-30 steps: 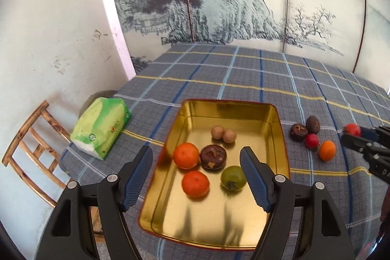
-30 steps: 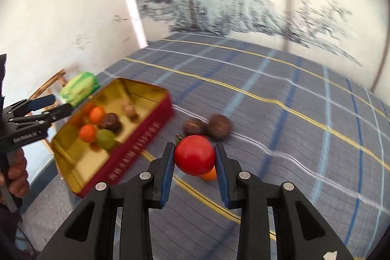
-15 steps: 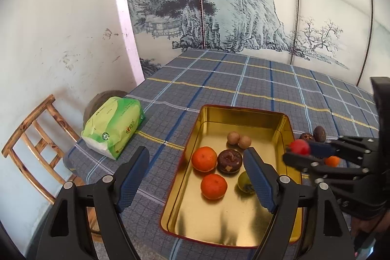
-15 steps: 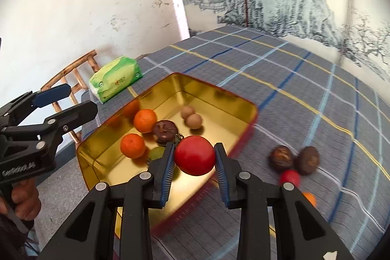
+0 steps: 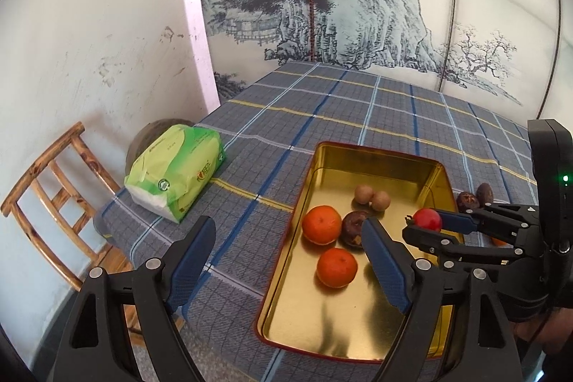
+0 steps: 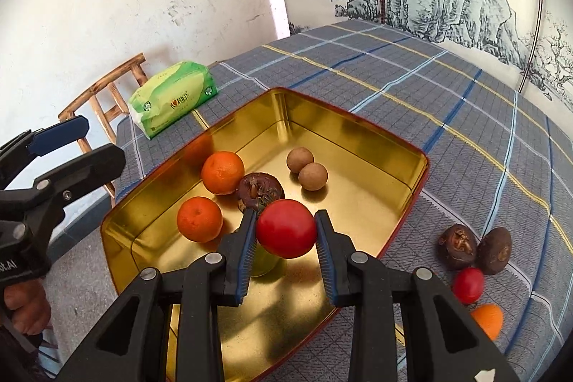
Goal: Organize fruits
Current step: 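Carry the red tomato in the right tool into the tray and release, then move both tools back toward the remaining fruits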
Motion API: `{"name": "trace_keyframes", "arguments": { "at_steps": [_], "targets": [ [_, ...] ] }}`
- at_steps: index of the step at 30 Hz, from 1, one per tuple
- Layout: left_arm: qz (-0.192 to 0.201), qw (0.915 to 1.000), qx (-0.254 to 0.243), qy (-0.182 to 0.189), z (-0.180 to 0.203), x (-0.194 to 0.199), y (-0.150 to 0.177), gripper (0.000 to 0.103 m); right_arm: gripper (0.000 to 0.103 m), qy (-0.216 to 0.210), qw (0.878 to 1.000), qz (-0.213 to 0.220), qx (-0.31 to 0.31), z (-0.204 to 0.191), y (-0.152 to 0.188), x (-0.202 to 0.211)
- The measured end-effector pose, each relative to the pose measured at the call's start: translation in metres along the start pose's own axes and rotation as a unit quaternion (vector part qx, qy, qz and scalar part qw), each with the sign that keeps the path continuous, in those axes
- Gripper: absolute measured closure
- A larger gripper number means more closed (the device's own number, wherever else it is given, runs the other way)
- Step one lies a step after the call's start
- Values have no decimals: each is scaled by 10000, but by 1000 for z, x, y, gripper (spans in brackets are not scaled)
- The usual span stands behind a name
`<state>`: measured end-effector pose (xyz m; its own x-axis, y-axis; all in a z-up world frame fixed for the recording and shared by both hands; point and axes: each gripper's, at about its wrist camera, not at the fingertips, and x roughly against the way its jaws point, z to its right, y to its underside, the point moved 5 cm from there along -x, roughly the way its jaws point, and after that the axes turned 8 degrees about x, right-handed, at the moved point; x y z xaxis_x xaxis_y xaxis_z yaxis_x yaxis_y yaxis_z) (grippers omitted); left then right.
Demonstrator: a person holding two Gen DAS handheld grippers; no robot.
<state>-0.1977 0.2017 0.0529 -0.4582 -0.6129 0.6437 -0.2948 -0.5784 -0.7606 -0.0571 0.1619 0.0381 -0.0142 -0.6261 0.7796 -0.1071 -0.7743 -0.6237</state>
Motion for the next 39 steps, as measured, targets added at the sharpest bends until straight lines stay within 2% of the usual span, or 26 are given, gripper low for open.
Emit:
{"name": "trace_keyframes", "arguments": {
  "at_steps": [11, 15, 20, 23, 26, 29, 33, 36, 39],
  "targets": [
    [-125, 9999, 29, 4, -4, -6, 5, 20, 73, 62, 10000, -52, 42, 0, -2, -10],
    [-152, 9999, 12, 0, -2, -6, 7, 20, 72, -3, 9998, 147, -125, 6, -7, -1],
    [-119, 9999, -106, 33, 3, -2, 9, 20, 72, 268, 9980, 508, -255, 25, -3, 31],
    [-53, 9995, -280, 146, 11, 5, 11, 20, 68, 708, 9948, 661, -306, 49, 18, 59],
    [-88, 9976, -465, 515, 25, 12, 13, 20, 64, 1174, 9894, 610, -598, 87, 54, 83],
    [-25, 9935, -762, 841, 46, 23, 14, 20, 63, 1700, 9799, 353, -986, 133, 96, 101],
    [-135, 9819, -1172, 1482, 83, 36, 17, 20, 63, 2179, 9653, 118, -1436, 178, 147, 124],
    [-377, 9725, -1380, 1838, 110, 37, 16, 20, 63, 2336, 9595, 17, -1576, 196, 172, 133],
    [-696, 9611, -1559, 2171, 136, 31, 13, 21, 63, 2281, 9584, 19, -1715, 203, 187, 135]
  ]
}}
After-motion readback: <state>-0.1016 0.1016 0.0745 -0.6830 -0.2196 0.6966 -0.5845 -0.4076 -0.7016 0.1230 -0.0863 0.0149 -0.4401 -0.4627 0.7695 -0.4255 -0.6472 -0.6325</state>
